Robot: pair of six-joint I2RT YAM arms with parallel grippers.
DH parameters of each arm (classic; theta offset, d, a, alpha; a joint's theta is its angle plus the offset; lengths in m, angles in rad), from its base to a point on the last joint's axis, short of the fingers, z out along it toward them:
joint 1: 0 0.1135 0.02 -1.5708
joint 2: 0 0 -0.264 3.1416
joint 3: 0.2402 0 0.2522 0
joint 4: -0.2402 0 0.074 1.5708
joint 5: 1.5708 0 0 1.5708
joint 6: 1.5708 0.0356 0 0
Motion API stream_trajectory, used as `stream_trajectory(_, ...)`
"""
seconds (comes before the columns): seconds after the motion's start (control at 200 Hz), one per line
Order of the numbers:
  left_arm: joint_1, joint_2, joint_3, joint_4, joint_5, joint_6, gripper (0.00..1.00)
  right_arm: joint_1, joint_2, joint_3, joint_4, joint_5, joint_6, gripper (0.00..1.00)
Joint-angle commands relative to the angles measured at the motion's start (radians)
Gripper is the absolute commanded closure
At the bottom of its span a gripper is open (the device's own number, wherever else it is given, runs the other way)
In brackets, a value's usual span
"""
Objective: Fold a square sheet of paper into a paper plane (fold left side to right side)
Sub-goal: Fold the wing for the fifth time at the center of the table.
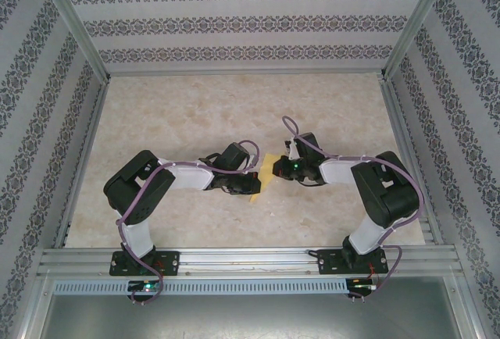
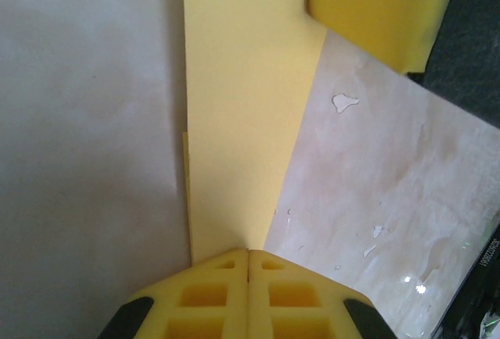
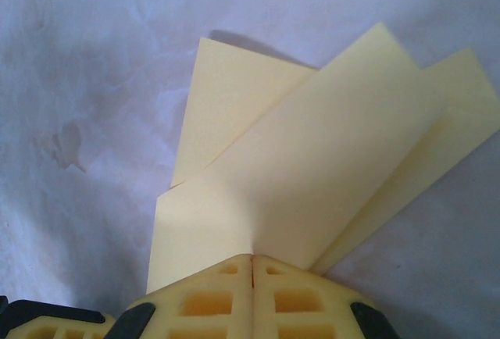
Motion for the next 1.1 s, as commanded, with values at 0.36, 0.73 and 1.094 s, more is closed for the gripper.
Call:
stream_trajectory(0.36,-0.009,0.024,-0.074,-0.164,-0.099,0.005,1.00,-0.061,-0.100,0.021,-0.034,0.009,-0.002,1.00)
stream_trajectory(0.73,-0.012,0.004,-0.096,-0.163,-0.101,-0.007,1.00,0.078,-0.015,0.039,0.071,0.011,0.099,1.00)
stream_trajectory(1.094,-0.012,-0.001,-0.096,-0.198,-0.131,-0.003,1.00,0.006,0.078,0.066,0.054,0.047,0.038,1.00)
